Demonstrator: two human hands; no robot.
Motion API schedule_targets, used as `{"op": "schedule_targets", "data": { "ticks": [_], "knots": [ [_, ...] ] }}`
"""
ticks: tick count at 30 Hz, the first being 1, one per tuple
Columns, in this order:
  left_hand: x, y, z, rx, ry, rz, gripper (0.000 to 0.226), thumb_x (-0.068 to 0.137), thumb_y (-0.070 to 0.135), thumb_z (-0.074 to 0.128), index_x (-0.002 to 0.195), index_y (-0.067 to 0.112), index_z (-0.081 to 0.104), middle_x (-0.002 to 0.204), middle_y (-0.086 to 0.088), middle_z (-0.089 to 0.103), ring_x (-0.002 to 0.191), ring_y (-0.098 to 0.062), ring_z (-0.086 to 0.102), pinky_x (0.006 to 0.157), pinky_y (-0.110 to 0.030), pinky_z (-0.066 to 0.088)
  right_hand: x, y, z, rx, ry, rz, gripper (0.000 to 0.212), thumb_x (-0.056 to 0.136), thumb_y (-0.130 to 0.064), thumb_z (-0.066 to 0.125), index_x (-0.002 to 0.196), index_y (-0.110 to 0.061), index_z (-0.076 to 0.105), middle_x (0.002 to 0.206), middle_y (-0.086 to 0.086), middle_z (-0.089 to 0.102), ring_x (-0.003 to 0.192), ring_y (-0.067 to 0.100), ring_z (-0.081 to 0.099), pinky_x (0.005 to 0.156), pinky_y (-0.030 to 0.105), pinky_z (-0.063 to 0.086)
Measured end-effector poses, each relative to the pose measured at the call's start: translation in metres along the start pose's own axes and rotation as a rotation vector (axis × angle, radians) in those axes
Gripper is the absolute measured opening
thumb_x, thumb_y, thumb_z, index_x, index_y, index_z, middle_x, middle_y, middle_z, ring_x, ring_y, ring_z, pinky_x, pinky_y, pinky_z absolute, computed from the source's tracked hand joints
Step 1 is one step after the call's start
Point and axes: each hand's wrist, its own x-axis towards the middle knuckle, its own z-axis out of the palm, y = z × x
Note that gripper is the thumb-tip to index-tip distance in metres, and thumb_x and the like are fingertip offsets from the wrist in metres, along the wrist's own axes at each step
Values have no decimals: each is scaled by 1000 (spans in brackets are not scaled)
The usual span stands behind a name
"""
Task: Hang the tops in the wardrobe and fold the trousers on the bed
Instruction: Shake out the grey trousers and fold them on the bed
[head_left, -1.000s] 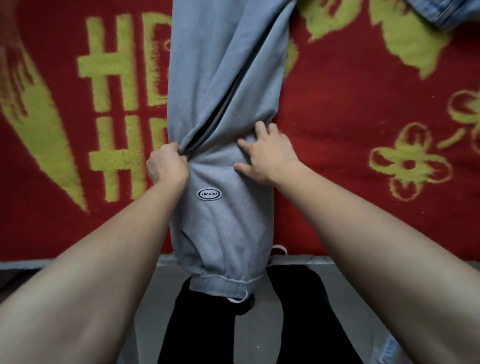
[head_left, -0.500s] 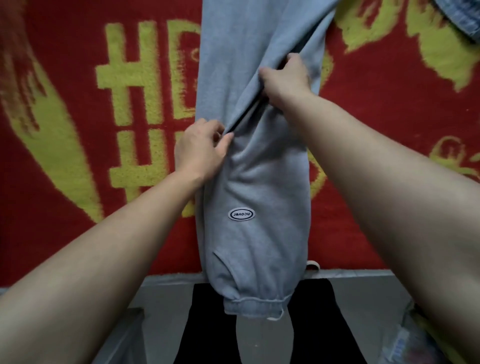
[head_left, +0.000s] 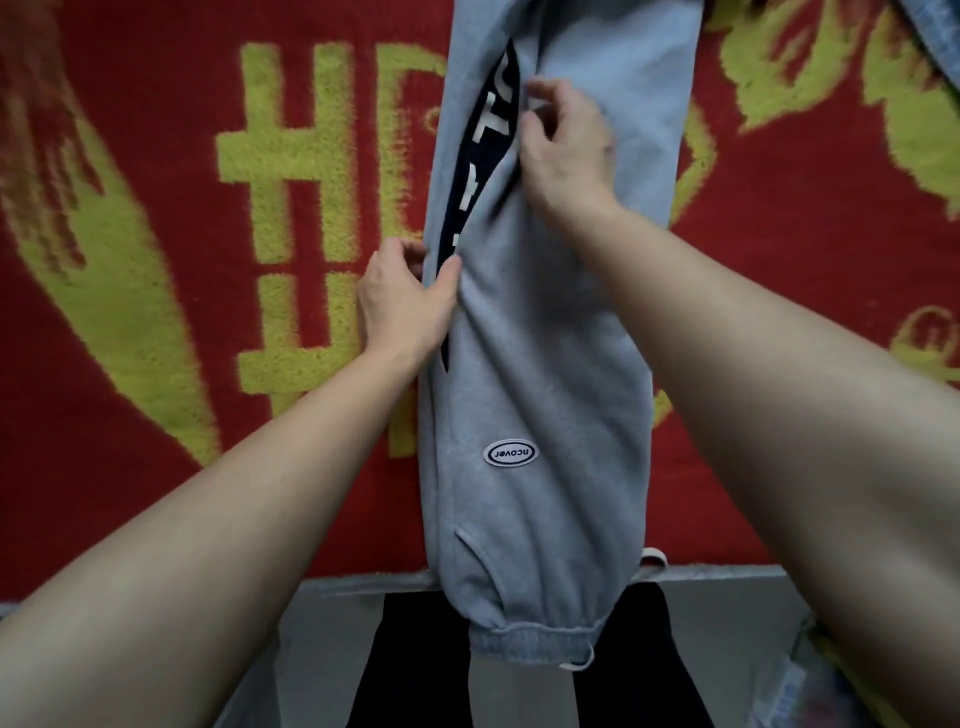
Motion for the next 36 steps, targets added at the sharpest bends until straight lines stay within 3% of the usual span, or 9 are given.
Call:
{"op": "schedule_targets", "data": {
  "ticks": [3, 9, 14, 17, 20, 24, 29, 34, 36],
  "knots": [
    [14, 21, 3, 10, 25, 89, 47, 83, 51, 68, 116, 18, 58, 108, 1, 67, 97, -17, 62, 88, -33, 48, -5, 16, -15, -217, 170, -88, 43, 95, -19, 47, 138, -13, 52, 133, 9, 51, 122, 20, 51, 100, 18, 31],
    [51, 34, 2, -163, 78, -110, 8, 84, 22, 70, 91, 20, 67, 79, 7, 65, 76, -11, 63, 84, -32, 54, 19, 30, -26, -518, -151, -140, 56, 101, -33, 44, 152, -12, 36, 156, 11, 35, 142, 29, 32, 118, 30, 21],
    [65, 52, 5, 33, 90, 49, 33, 85, 39, 63, 110, 18, 62, 106, -1, 64, 101, -21, 59, 94, -37, 48, 56, 7, -43, 355, -19, 318, 51, 96, -27, 57, 144, -14, 44, 114, 3, 64, 101, 22, 66, 89, 36, 54],
    [106, 91, 7, 206, 99, 191, 71, 83, 60, 61, 139, 19, 47, 141, -9, 47, 133, -27, 40, 109, -36, 31, 82, -10, -62, 973, 44, 522, 24, 96, -26, 61, 118, -16, 56, 109, 6, 65, 82, 18, 66, 62, 28, 53],
    [158, 132, 9, 325, -42, 209, 84, 83, 58, 63, 153, 27, 28, 163, -9, 17, 151, -26, 11, 120, -51, 13, 112, -13, -75, 1284, 151, 537, 39, 92, -29, 66, 127, -13, 58, 123, 10, 67, 99, 22, 66, 65, 28, 51],
    [200, 149, 7, 385, -171, 184, 69, 90, 53, 59, 151, 33, 34, 164, -6, 15, 151, -26, 11, 120, -52, 17, 144, -20, -86, 1409, 236, 487, 39, 92, -32, 65, 123, -10, 61, 113, 10, 70, 104, 25, 67, 76, 31, 57],
    [210, 137, 6, 438, -188, 180, 57, 95, 60, 46, 148, 42, 37, 164, 7, 16, 151, -16, 12, 116, -50, 16, 180, -60, -75, 863, 577, 28, 2, 94, -14, 65, 94, -15, 67, 104, 10, 72, 92, 13, 67, 86, 22, 51],
    [225, 127, -2, 480, -216, 224, 46, 99, 54, 37, 145, 49, 36, 162, 15, 19, 150, -9, 13, 113, -46, 15, 212, -79, -40, -40, -332, -160, 43, 106, -27, 41, 140, -2, 50, 148, 18, 46, 140, 27, 40, 109, 25, 28],
    [226, 122, -2, 496, -222, 263, 45, 101, 50, 35, 147, 48, 33, 162, 15, 18, 150, -8, 12, 112, -46, 14, 220, -70, -41, -365, -399, -265, 43, 104, -19, 38, 144, -11, 49, 153, 17, 39, 145, 27, 32, 113, 23, 21]
  ]
}}
